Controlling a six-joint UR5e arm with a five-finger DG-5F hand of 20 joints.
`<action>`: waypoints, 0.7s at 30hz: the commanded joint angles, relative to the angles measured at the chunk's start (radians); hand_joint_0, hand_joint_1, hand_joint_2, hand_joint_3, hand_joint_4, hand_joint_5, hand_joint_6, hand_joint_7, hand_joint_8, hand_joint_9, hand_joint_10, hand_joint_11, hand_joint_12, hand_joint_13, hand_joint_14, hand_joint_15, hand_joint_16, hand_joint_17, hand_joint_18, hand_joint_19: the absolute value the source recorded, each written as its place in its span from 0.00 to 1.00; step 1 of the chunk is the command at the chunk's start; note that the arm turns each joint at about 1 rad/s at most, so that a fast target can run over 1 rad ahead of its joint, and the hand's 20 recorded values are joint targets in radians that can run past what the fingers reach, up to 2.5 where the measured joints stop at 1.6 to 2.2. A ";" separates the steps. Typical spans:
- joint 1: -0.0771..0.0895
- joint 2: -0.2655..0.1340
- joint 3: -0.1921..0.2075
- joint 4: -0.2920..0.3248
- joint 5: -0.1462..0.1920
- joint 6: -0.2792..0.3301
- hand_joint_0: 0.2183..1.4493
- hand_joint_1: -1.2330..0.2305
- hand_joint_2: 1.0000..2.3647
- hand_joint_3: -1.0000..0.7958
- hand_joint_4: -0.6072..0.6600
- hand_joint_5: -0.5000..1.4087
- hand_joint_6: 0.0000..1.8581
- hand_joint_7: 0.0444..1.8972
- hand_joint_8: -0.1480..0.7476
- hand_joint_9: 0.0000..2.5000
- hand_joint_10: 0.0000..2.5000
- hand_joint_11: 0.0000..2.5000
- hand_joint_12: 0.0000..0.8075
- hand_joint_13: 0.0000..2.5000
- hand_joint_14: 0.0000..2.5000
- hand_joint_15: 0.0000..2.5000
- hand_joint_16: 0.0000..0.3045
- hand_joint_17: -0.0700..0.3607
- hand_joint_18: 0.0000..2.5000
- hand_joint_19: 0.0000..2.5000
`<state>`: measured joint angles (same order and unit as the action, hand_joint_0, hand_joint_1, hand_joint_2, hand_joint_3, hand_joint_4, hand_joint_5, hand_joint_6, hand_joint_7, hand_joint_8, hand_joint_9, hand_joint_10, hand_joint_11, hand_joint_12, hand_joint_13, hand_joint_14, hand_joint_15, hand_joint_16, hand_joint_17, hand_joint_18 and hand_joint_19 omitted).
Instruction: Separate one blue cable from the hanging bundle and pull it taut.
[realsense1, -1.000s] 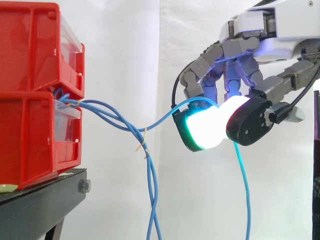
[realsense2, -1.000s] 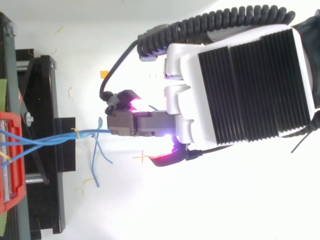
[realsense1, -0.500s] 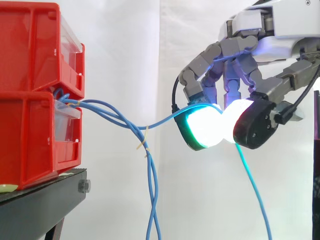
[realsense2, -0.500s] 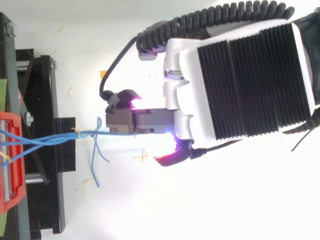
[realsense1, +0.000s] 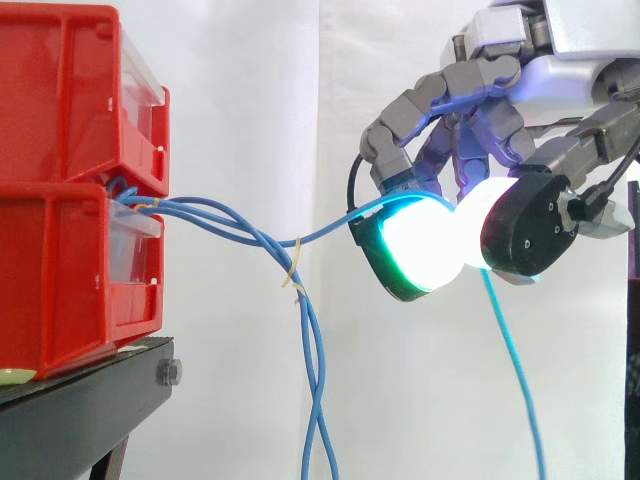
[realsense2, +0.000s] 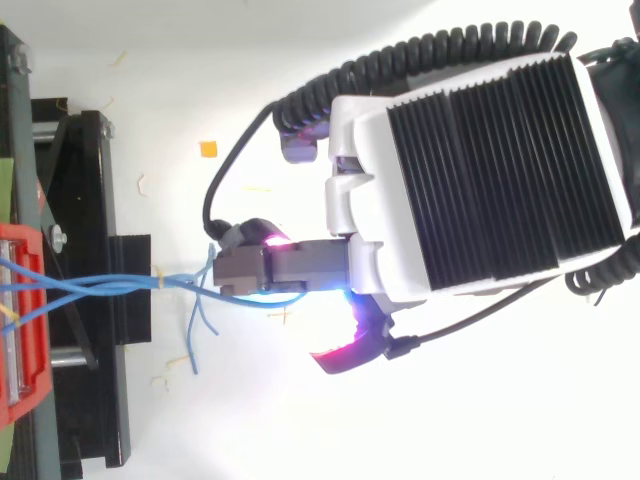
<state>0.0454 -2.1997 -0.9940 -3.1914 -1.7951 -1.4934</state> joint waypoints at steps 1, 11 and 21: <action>0.001 0.000 0.000 -0.002 0.003 0.045 0.42 0.36 0.01 0.43 0.62 0.33 0.27 0.68 0.28 0.83 0.01 0.27 0.32 0.58 0.01 0.30 0.14 0.39 0.32 0.28; 0.004 0.000 0.000 -0.048 0.043 0.367 0.43 0.36 0.01 0.43 0.62 0.33 0.27 0.68 0.28 0.81 0.01 0.26 0.32 0.57 0.01 0.30 0.14 0.38 0.31 0.29; 0.004 -0.002 -0.028 -0.061 0.042 0.617 0.42 0.36 0.01 0.43 0.62 0.33 0.27 0.68 0.28 0.82 0.01 0.27 0.32 0.57 0.01 0.30 0.14 0.38 0.31 0.29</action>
<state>0.0487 -2.2000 -1.0090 -3.2485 -1.7527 -0.9988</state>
